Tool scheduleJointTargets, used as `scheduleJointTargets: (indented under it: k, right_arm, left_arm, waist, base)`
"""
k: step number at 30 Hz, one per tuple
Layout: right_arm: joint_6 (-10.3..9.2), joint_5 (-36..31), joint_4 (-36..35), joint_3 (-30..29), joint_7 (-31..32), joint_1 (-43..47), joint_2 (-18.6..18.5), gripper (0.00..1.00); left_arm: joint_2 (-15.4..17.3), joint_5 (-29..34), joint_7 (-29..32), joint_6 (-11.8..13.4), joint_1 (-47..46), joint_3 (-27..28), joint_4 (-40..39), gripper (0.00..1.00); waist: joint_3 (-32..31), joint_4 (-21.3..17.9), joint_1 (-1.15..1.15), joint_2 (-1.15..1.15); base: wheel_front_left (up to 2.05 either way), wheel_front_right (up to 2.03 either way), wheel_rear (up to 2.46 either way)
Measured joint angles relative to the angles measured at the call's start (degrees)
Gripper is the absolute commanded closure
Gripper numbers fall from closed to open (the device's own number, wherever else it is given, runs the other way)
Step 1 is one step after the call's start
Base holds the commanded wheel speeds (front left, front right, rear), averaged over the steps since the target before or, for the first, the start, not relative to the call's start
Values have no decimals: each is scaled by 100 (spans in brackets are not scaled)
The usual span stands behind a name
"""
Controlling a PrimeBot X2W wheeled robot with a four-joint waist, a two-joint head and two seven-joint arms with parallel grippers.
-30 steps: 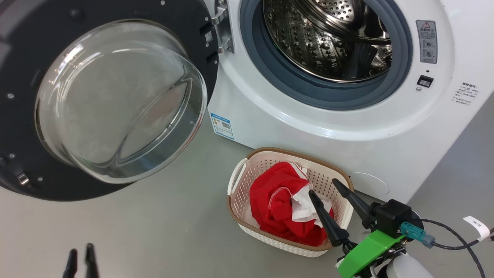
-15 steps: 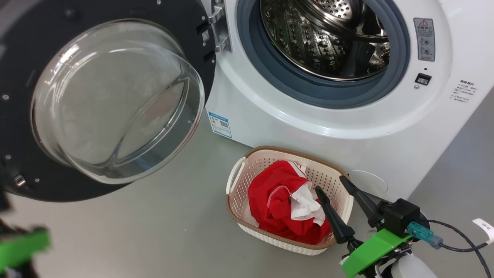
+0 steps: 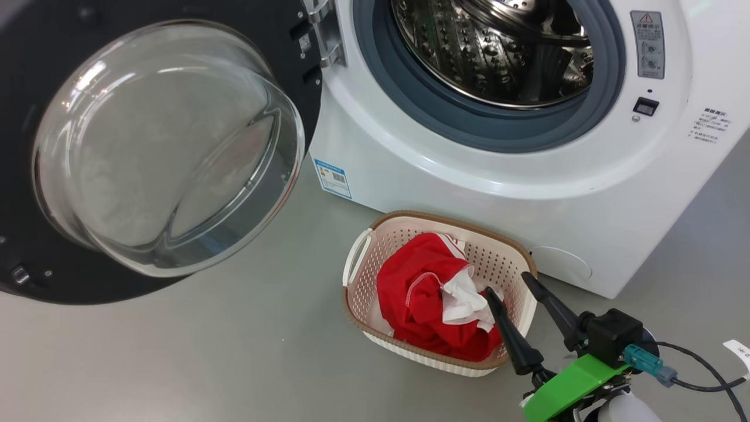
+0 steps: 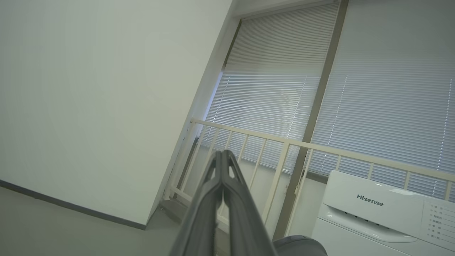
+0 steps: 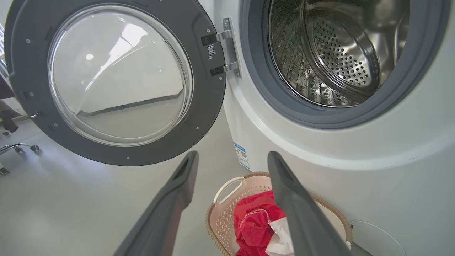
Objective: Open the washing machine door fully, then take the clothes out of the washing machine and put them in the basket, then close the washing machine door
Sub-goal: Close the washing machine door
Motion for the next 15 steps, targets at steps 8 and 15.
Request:
scheduleJointTargets:
  k: [8,15]
  right_arm:
    - [0,-48,-25,-121,0,-2,-1,0]
    - [0,-47,-1,-46,0,-10,-1,0]
  left_arm:
    - [497,-958,1372,0,-1170,-744,2256,100]
    - [761,-1541,2605,0,-1776,-912,3641,100]
  waist:
    - [151,-18,0,0]
    - [253,-111,0,0]
  base:
    - [0,0,0]
    - [0,0,0]
